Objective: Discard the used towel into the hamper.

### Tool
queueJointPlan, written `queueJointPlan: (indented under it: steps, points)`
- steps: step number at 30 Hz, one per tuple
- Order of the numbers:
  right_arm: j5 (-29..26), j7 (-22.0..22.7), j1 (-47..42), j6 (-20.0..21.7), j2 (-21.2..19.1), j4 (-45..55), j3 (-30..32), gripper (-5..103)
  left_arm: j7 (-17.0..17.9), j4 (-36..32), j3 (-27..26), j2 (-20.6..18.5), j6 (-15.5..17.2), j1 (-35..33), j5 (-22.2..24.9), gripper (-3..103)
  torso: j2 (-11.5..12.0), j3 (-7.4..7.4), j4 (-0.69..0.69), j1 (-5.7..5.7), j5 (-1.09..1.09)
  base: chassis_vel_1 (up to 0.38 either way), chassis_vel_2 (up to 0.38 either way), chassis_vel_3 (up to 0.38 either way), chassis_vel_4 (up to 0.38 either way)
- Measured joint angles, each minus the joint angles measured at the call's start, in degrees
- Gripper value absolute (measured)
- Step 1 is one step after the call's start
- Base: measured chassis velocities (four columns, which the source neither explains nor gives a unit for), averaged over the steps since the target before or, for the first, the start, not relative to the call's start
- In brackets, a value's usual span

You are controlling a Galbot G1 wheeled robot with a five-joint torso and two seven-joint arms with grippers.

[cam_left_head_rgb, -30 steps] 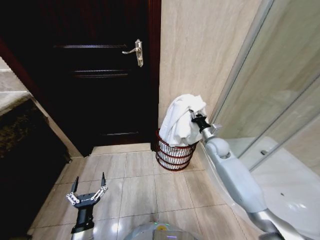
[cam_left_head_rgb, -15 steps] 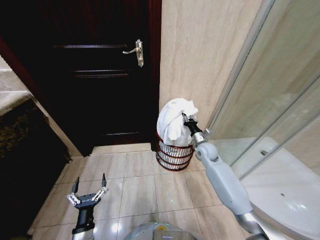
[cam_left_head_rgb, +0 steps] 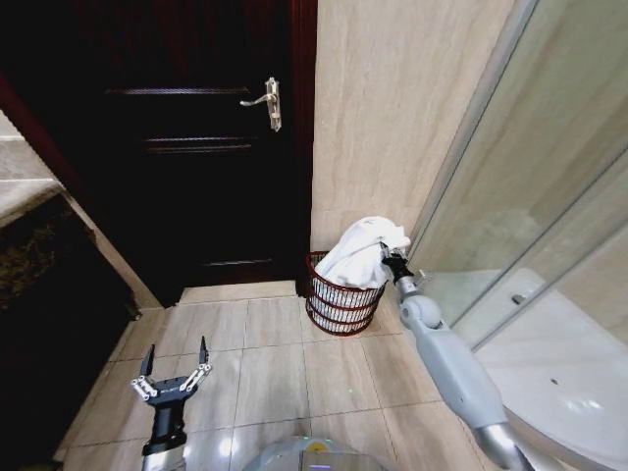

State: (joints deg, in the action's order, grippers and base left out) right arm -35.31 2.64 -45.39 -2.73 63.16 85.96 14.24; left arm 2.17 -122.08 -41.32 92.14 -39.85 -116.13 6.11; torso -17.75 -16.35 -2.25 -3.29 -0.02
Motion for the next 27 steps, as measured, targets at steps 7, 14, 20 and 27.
queueJointPlan:
  steps: [7, 14, 20, 27]
  points:
    - [-7.32, 2.11, -0.49, 14.41, -8.16, 9.43, -5.52, 19, 0.56, -0.12, 0.18, 0.0, -0.46, -0.07, 0.62, 100, 0.0, 0.0, 0.01, 0.0, 0.01, 0.0, 0.0, 0.0, 0.0]
    - [-14.73, 7.51, 3.8, 23.5, -13.91, 10.42, -13.72, 19, 0.91, 1.84, 0.13, 0.0, -3.02, -0.67, 1.72, 100, 0.0, 0.0, 0.0, 0.0, 0.0, 0.0, 0.0, 0.0, 0.0]
    - [-20.73, 11.97, 7.01, 30.4, -15.51, 12.22, -17.21, 19, 1.16, 2.24, 0.29, 0.0, -3.49, -0.42, 2.05, 100, 0.0, 0.0, 0.0, 0.0, -0.01, 0.0, 0.0, 0.0, 0.0]
    - [-38.56, 22.34, 15.71, 44.8, -14.0, 11.03, -20.78, 19, 1.62, 0.46, 0.94, 0.0, -3.5, -0.43, 1.49, 100, 0.0, 0.0, 0.01, 0.0, 0.01, 0.0, 0.0, 0.0, 0.0]
